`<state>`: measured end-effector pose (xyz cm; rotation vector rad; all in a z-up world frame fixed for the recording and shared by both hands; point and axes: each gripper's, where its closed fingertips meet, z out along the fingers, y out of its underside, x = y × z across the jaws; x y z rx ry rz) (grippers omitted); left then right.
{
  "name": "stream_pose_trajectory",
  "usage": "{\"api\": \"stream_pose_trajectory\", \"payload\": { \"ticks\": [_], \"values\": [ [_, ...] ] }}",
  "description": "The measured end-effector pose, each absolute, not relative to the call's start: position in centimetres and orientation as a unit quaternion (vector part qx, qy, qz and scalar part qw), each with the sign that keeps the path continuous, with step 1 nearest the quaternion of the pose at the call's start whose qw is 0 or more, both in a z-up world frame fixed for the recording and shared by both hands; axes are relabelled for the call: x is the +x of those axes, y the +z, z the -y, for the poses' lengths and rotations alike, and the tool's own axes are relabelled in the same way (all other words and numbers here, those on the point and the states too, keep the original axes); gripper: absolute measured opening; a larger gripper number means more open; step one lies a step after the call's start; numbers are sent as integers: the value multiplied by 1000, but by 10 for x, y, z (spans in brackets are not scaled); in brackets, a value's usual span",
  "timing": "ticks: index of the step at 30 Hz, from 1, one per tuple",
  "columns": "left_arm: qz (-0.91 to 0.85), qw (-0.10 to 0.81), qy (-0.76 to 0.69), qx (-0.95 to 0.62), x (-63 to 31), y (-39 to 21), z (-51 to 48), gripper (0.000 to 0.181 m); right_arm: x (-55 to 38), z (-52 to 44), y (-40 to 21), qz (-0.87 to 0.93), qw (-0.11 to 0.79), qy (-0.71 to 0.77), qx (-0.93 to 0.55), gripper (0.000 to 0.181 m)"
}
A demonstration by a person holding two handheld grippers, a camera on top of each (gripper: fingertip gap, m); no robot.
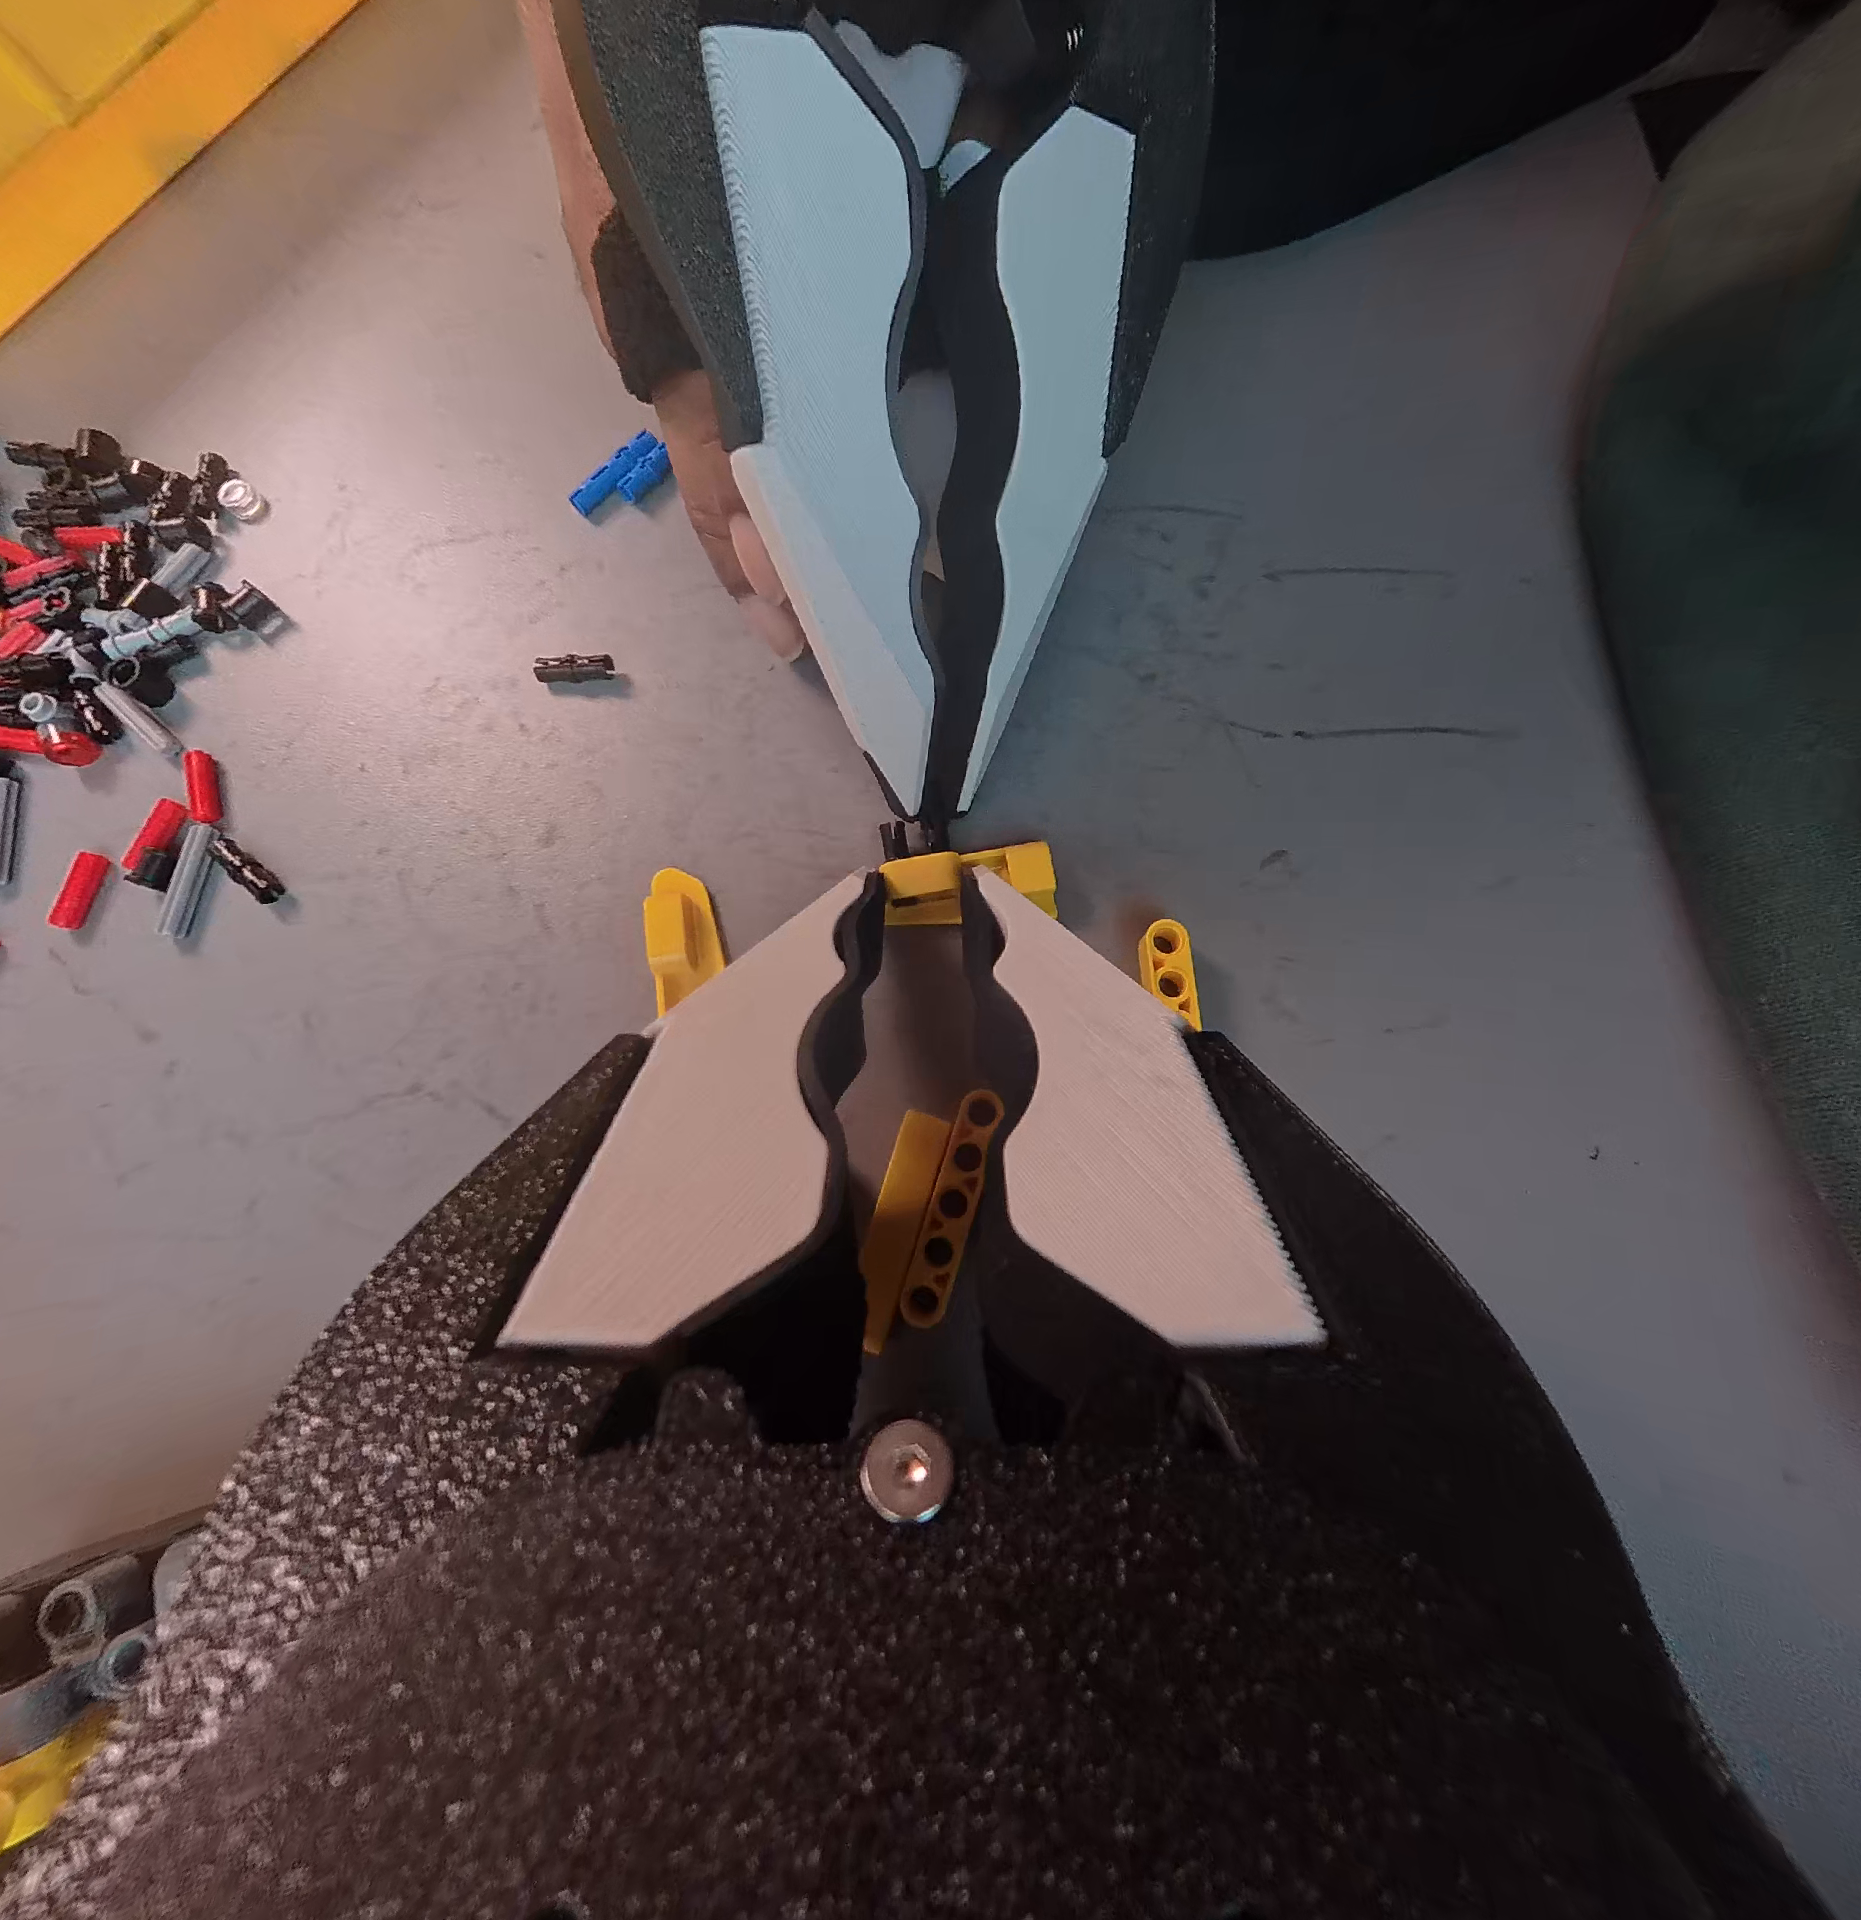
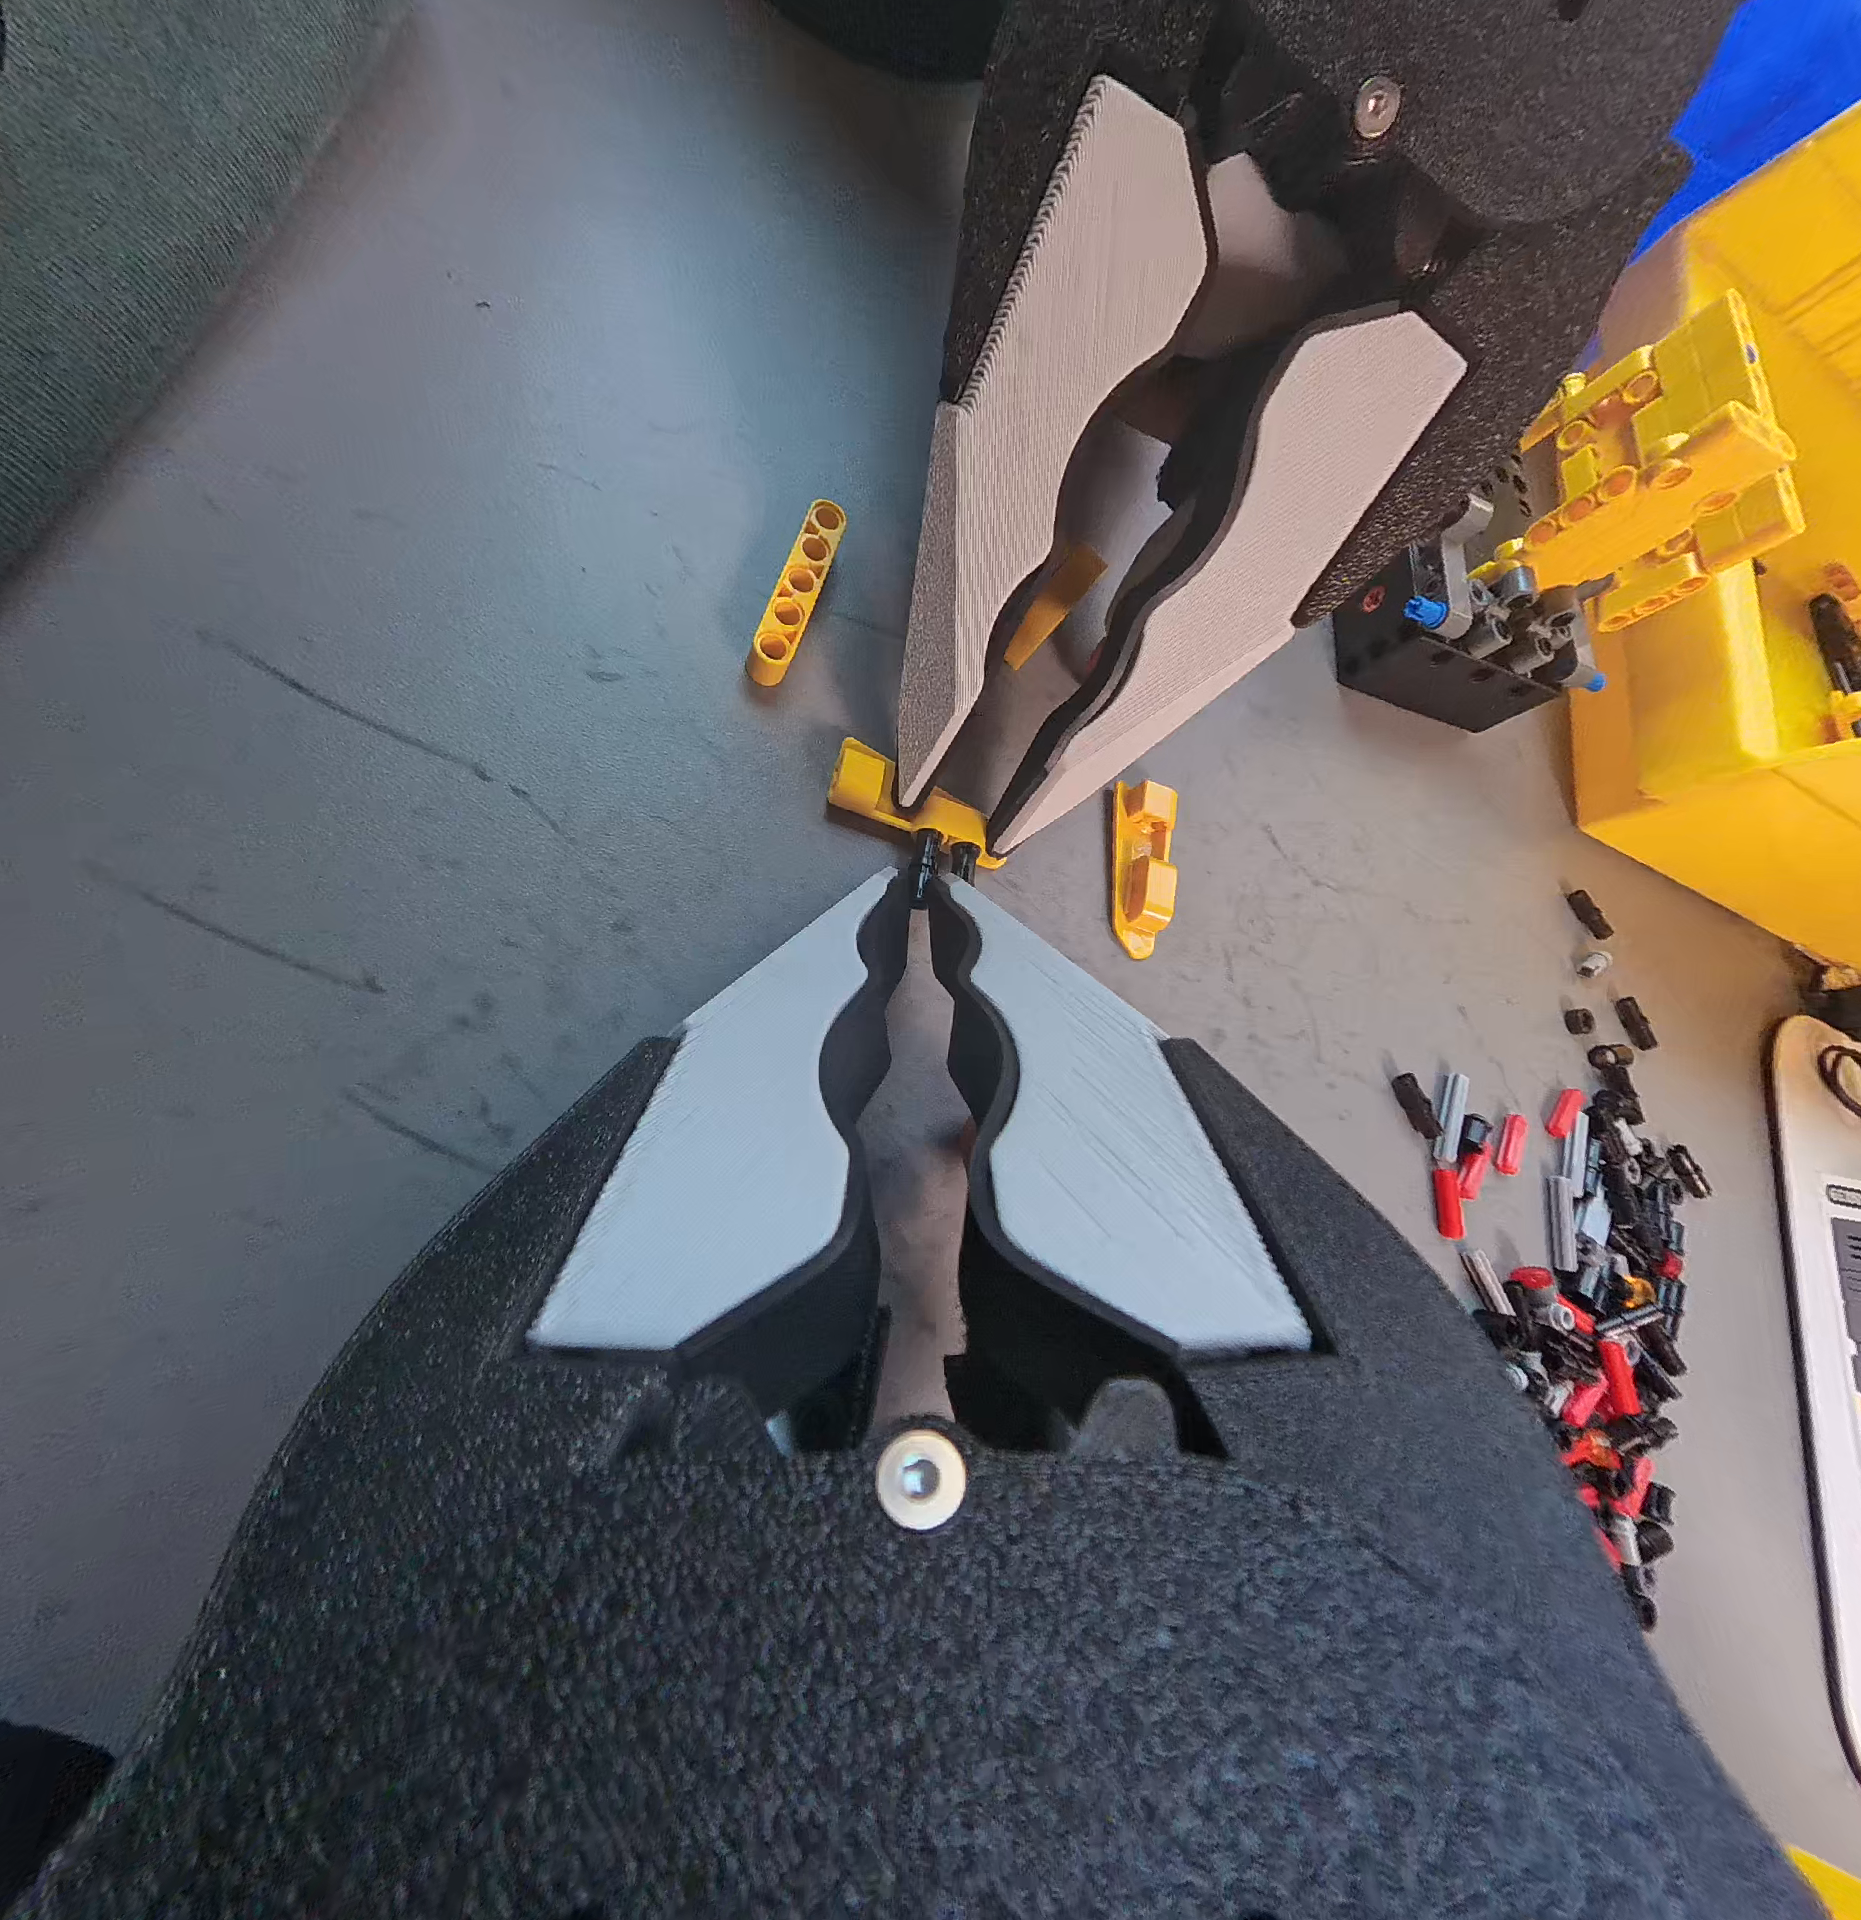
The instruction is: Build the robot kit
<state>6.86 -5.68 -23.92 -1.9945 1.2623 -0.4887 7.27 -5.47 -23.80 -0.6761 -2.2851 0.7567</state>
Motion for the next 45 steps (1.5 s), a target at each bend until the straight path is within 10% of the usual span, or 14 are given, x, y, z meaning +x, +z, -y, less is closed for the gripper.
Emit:
{"api": "stream_pose_trajectory", "payload": {
  "ticks": [45],
  "values": [
    [-506, 371, -163, -762, 68, -240, 58, 14, 72, 54, -241, 854, 97, 274, -431, 2]
  ]
}}
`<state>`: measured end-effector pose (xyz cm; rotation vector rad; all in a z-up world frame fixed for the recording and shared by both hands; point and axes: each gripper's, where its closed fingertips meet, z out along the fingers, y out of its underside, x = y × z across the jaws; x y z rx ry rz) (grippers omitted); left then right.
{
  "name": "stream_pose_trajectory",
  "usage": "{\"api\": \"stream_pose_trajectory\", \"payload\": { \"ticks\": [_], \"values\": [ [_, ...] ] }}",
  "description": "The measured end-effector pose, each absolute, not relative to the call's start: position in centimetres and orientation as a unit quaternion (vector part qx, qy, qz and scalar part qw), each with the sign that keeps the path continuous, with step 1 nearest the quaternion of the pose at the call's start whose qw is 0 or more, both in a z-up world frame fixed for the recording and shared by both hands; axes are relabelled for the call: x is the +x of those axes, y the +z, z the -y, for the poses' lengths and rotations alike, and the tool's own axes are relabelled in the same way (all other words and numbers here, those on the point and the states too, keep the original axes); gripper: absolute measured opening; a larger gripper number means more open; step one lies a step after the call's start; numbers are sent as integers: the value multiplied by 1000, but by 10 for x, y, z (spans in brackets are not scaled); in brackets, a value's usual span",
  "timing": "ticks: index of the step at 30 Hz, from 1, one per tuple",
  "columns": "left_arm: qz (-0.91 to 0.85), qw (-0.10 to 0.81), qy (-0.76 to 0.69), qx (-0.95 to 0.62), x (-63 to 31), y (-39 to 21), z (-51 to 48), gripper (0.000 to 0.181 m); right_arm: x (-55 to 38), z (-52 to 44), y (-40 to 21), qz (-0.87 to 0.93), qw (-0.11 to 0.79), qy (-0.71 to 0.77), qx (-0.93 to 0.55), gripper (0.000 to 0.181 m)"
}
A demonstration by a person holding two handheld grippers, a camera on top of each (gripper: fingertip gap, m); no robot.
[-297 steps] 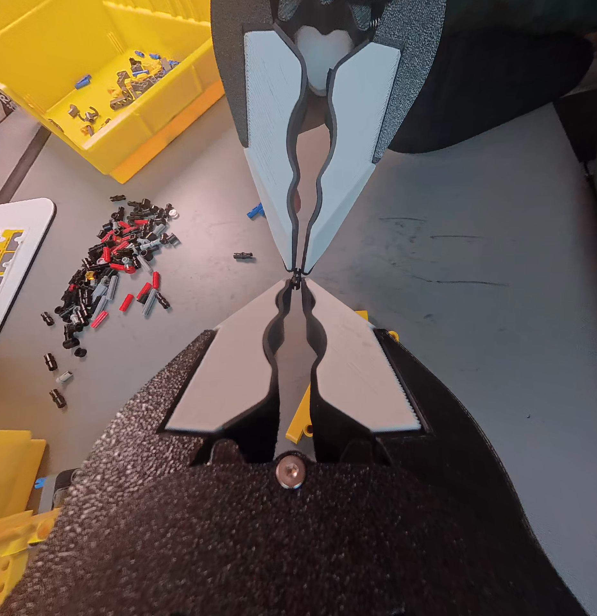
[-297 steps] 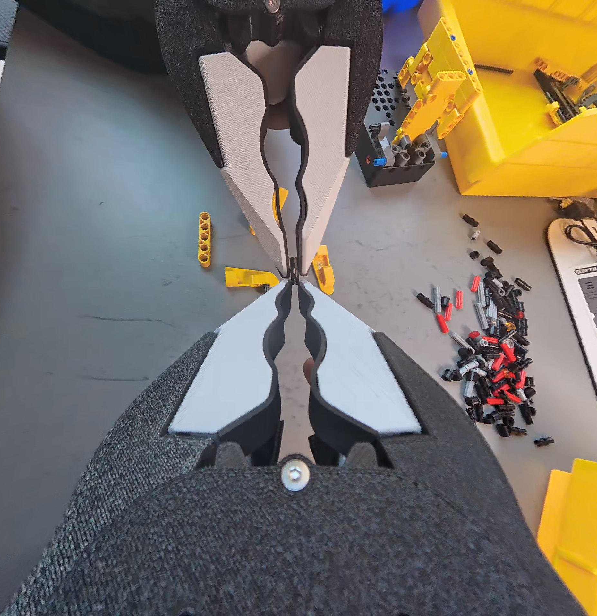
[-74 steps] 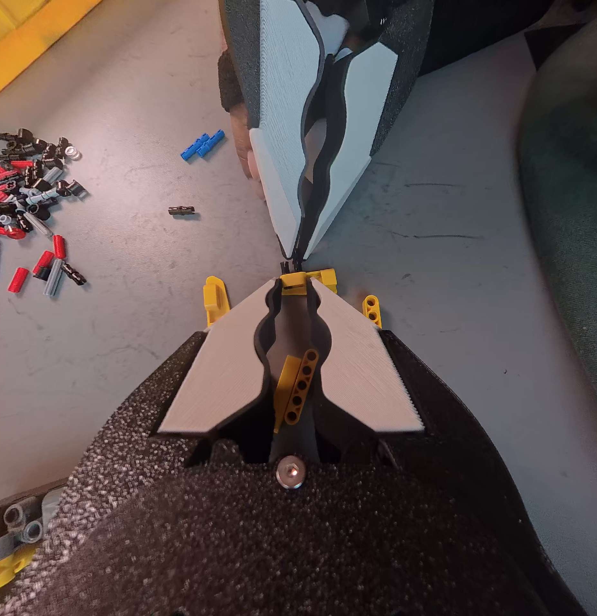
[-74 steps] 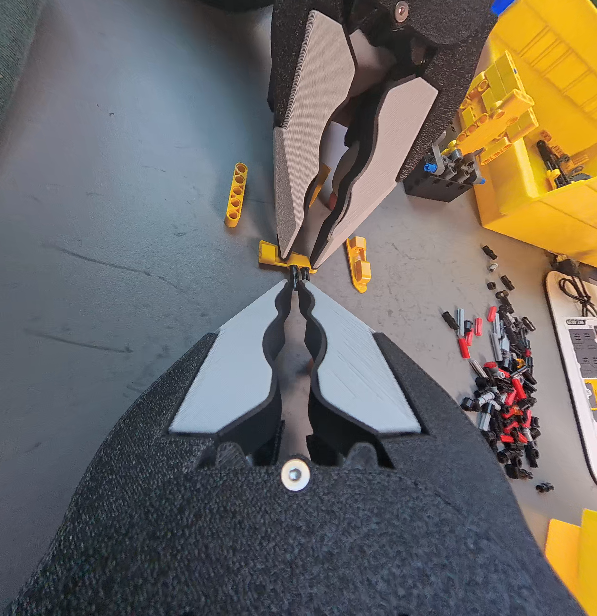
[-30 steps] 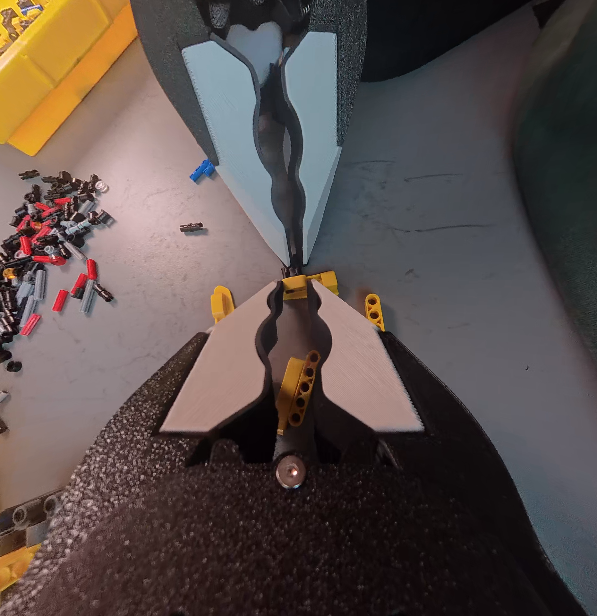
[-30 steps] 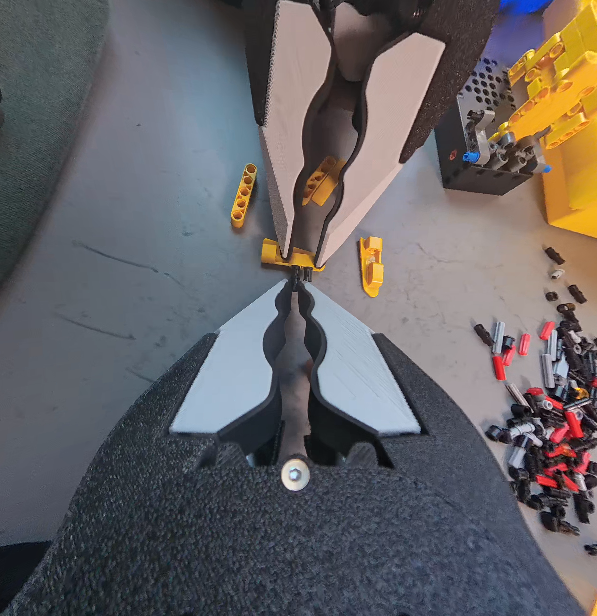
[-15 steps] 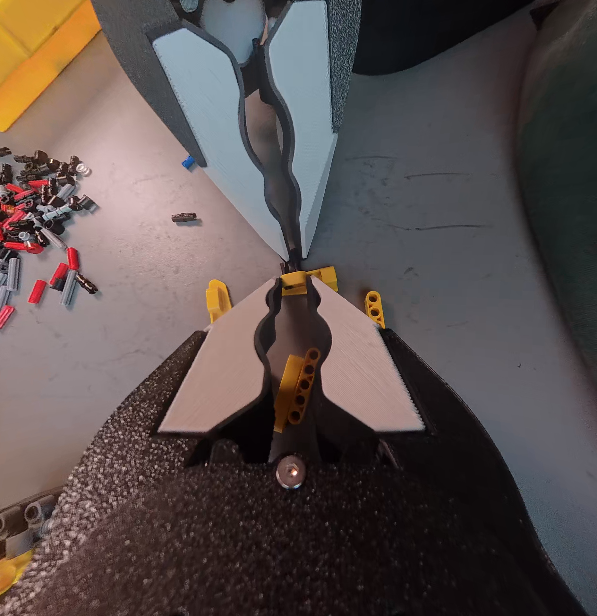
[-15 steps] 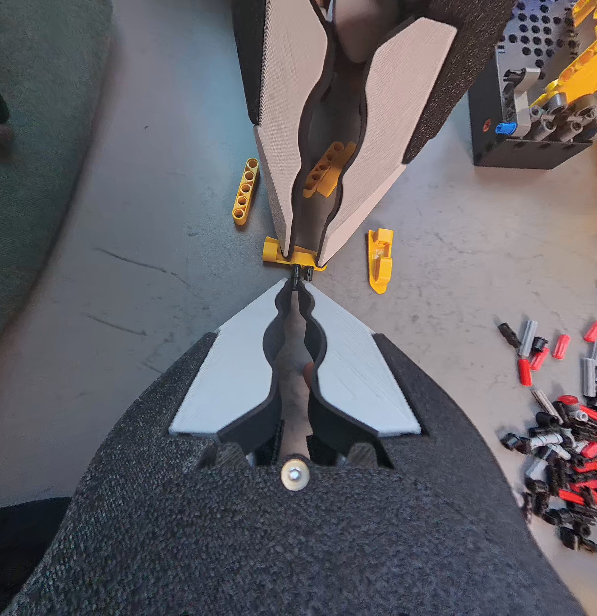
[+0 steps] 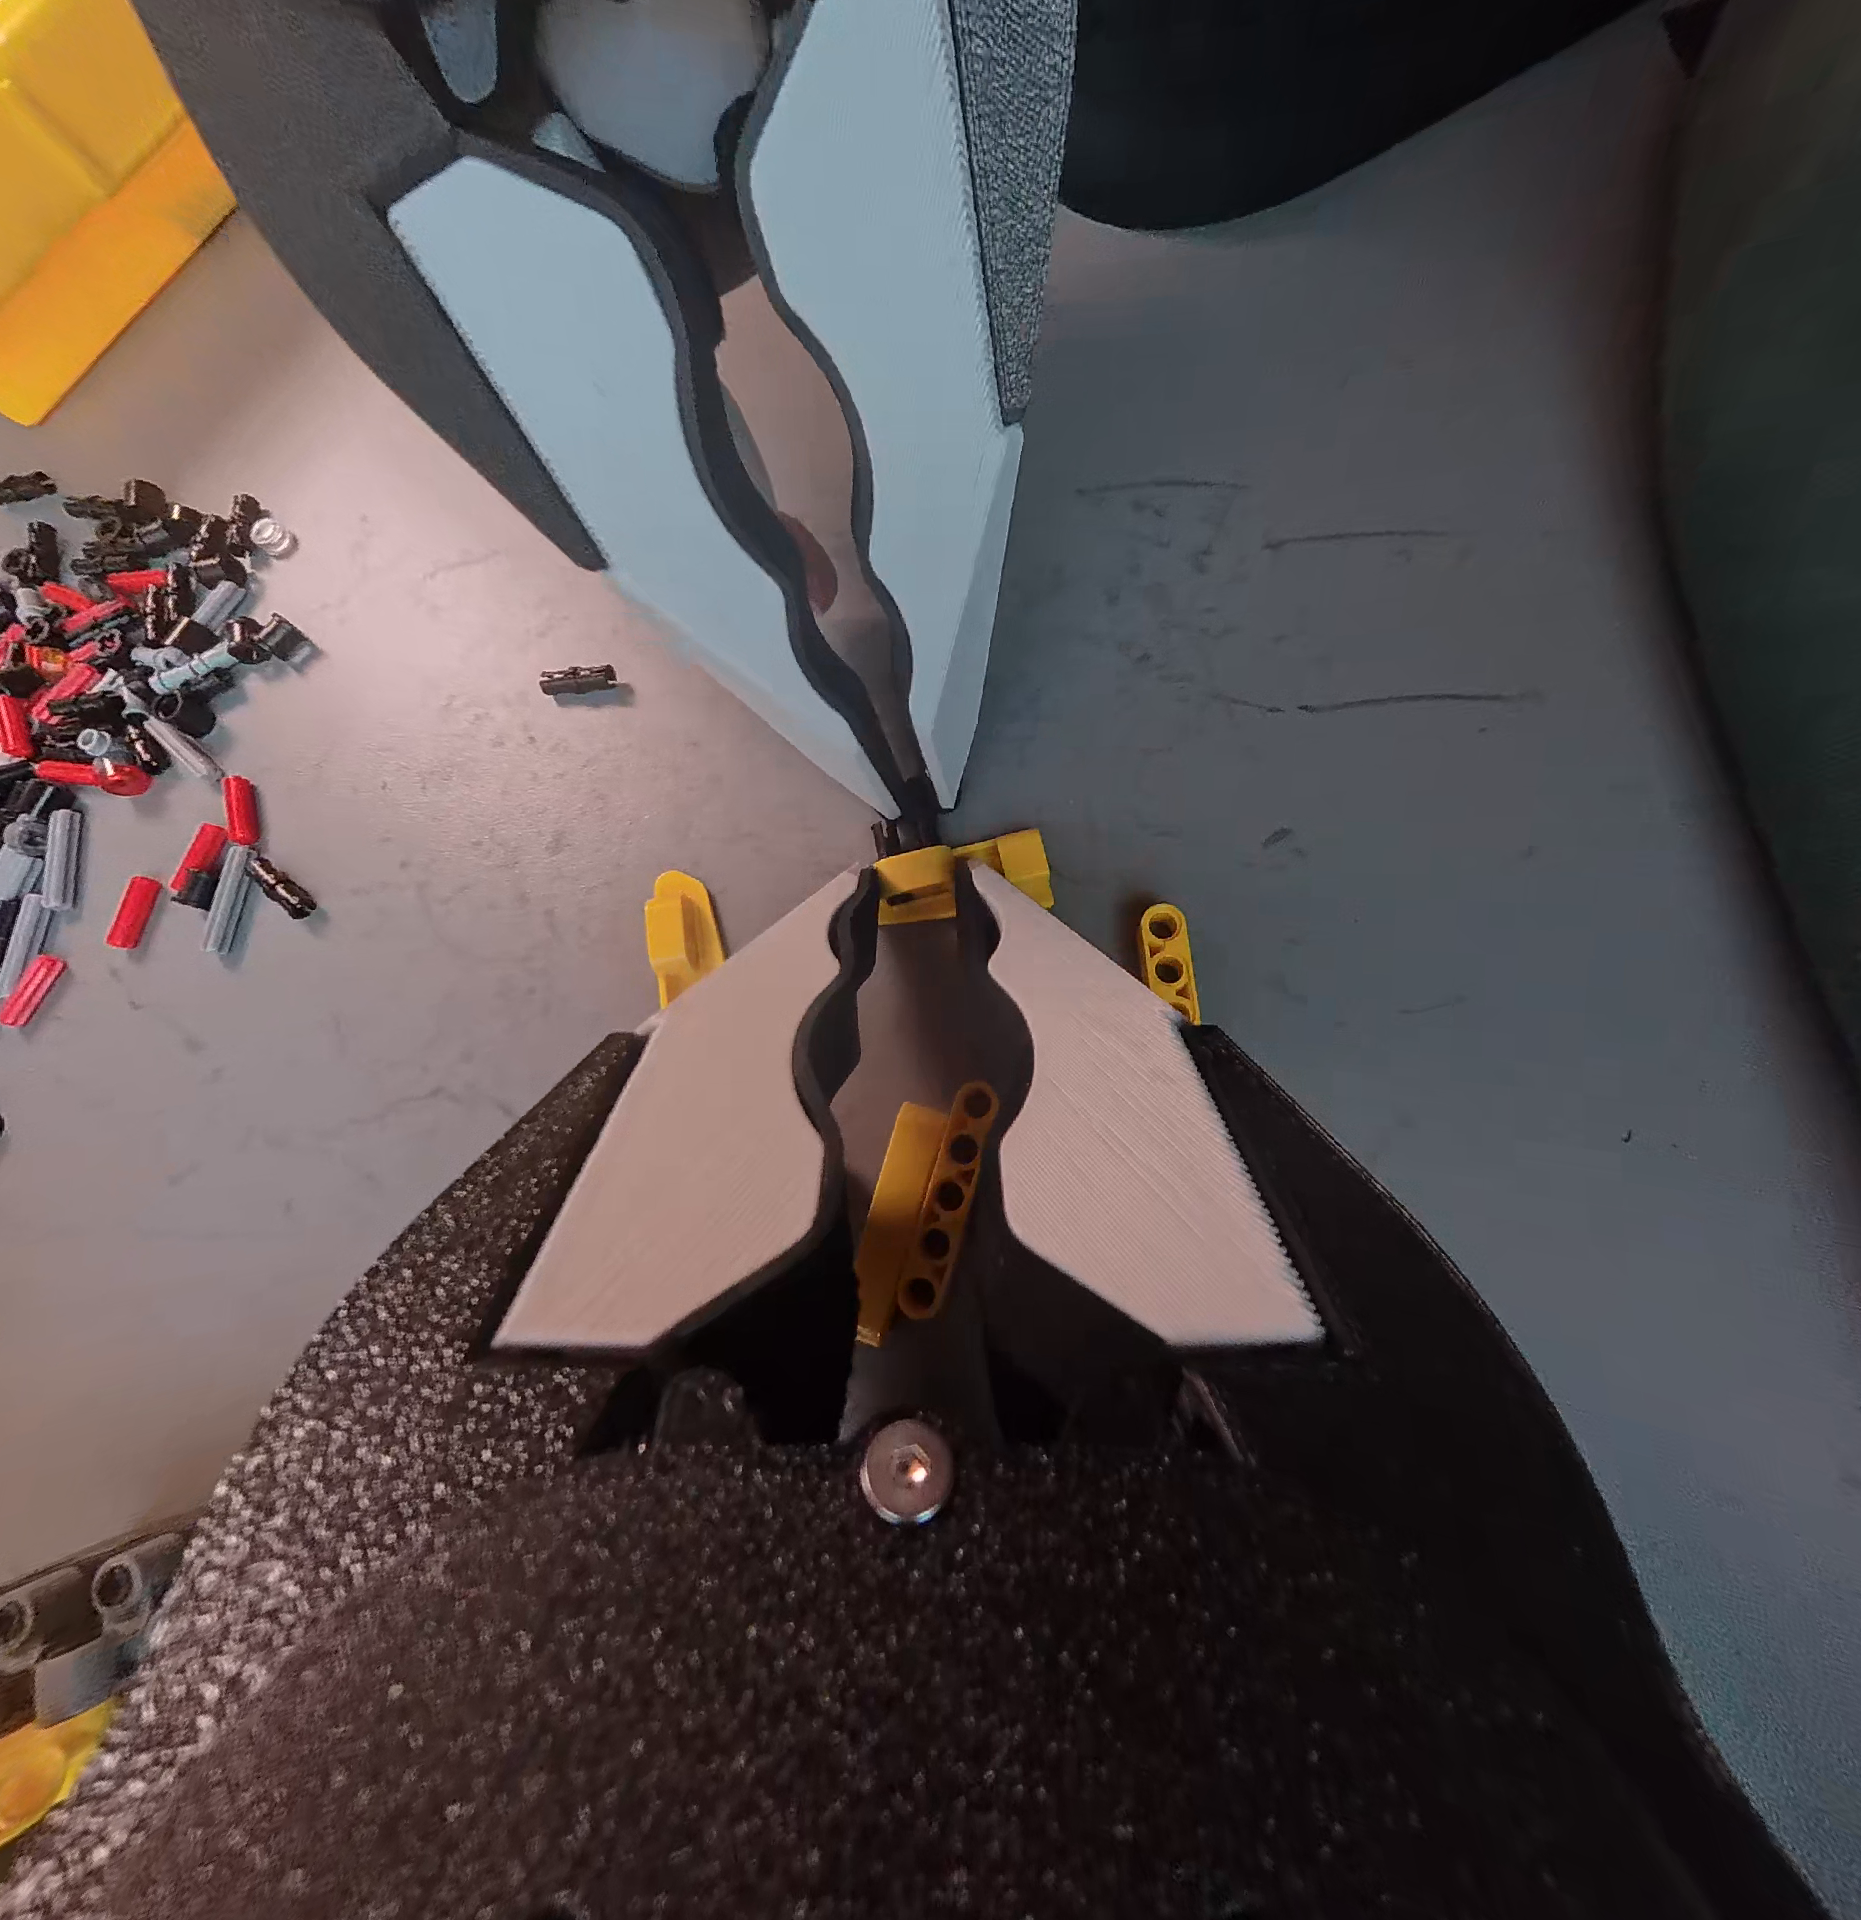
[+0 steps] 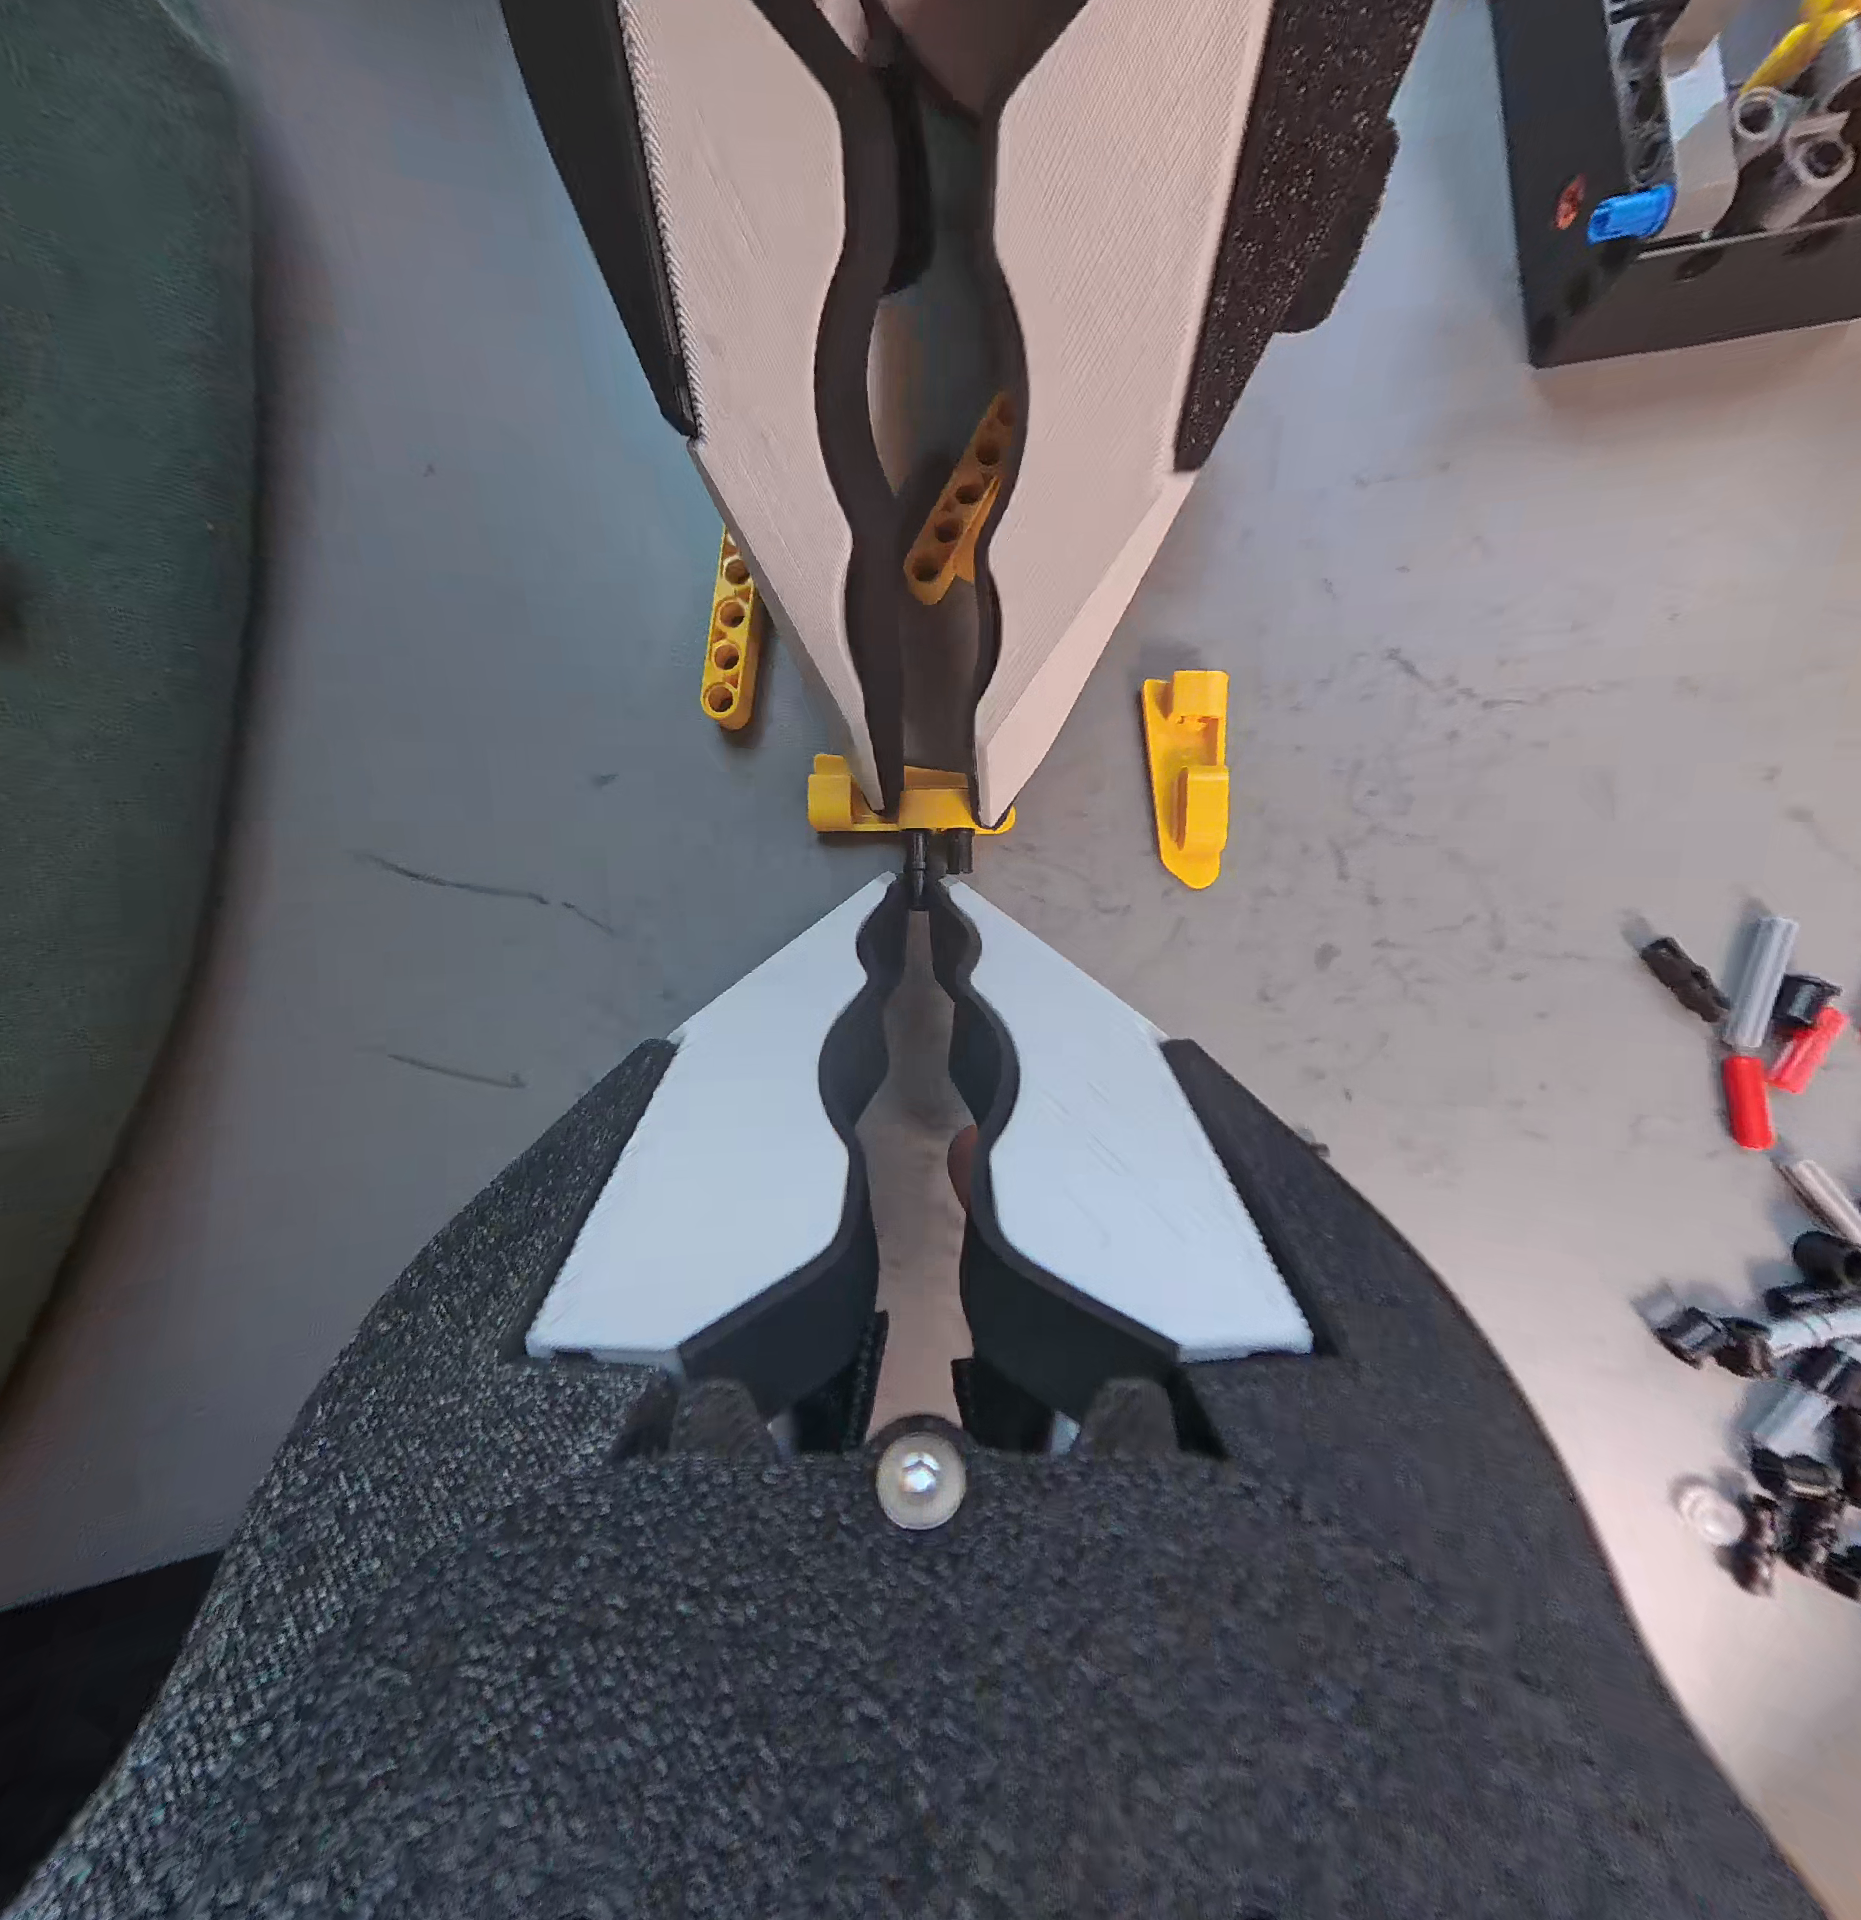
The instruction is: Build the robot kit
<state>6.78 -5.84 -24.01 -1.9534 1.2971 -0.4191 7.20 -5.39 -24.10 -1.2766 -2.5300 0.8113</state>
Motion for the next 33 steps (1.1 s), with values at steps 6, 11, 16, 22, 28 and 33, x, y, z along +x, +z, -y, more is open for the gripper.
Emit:
{"api": "stream_pose_trajectory", "payload": {
  "ticks": [6, 11, 16, 22, 28, 33],
  "values": [
    [-506, 370, -164, -762, 68, -240, 59, 14, 69, 57, -234, 834, 127, 317, -433, 2],
    [-505, 368, -169, -762, 68, -240, 59, 14, 71, 55, -238, 846, 139, 313, -409, 3],
    [-506, 366, -172, -762, 67, -240, 59, 14, 72, 55, -241, 861, 171, 296, -375, 3],
    [-504, 362, -179, -764, 67, -240, 59, 14, 71, 54, -239, 850, 202, 313, -373, 3],
    [-505, 363, -176, -763, 67, -240, 59, 14, 71, 54, -239, 843, 212, 315, -381, 3],
    [-507, 365, -172, -761, 67, -240, 59, 14, 70, 53, -239, 839, 217, 308, -392, 3]
  ]
}}
